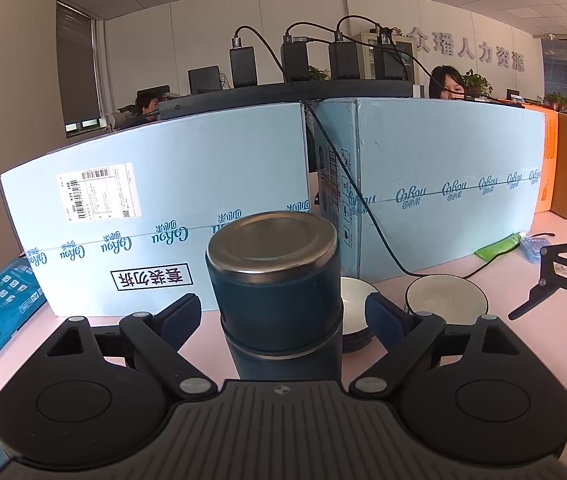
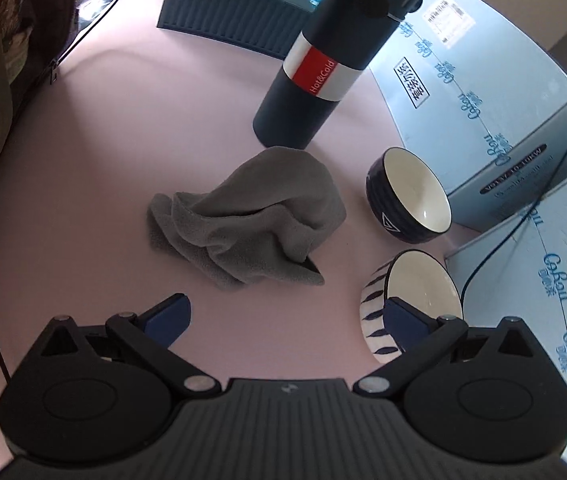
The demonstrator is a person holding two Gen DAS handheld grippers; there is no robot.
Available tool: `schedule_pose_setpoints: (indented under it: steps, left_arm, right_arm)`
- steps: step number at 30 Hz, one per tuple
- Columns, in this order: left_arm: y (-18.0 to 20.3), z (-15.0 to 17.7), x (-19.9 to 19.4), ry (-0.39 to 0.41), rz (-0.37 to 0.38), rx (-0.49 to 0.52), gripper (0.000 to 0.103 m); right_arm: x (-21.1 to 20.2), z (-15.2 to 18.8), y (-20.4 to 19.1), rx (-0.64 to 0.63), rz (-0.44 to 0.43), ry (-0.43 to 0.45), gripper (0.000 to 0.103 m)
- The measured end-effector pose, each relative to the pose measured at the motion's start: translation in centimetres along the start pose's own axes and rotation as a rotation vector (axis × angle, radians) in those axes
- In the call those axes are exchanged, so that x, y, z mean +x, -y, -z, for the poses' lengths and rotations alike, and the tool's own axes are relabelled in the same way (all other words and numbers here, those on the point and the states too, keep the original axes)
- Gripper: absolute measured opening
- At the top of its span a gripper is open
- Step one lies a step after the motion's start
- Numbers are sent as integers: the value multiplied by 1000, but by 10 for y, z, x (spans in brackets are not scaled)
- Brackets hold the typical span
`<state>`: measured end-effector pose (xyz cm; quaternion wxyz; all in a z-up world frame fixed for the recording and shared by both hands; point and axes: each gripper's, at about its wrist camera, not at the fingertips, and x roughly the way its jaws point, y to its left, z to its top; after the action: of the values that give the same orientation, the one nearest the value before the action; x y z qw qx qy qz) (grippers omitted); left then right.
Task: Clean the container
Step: 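Lower the right gripper onto the grey cloth and close it while the left holds the thermos up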
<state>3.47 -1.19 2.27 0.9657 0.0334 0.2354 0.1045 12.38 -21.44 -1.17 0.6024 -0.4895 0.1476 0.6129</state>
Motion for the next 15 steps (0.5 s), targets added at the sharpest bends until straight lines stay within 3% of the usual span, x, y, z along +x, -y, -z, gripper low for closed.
schedule_pose_setpoints:
  steps: [5,10,15]
  left_arm:
    - [-8,6,-5,-22,12,-53,92]
    - [-16,21,-10,-71,23,-126,94]
    - [-22,35,-15,-118,-17,-148,95]
  right_arm:
    - [16,-16,12,-19,-79,11,103]
    - [52,-25,-2,-97,-142,28,103]
    - [75,-35,-5,-21,-210,60,103]
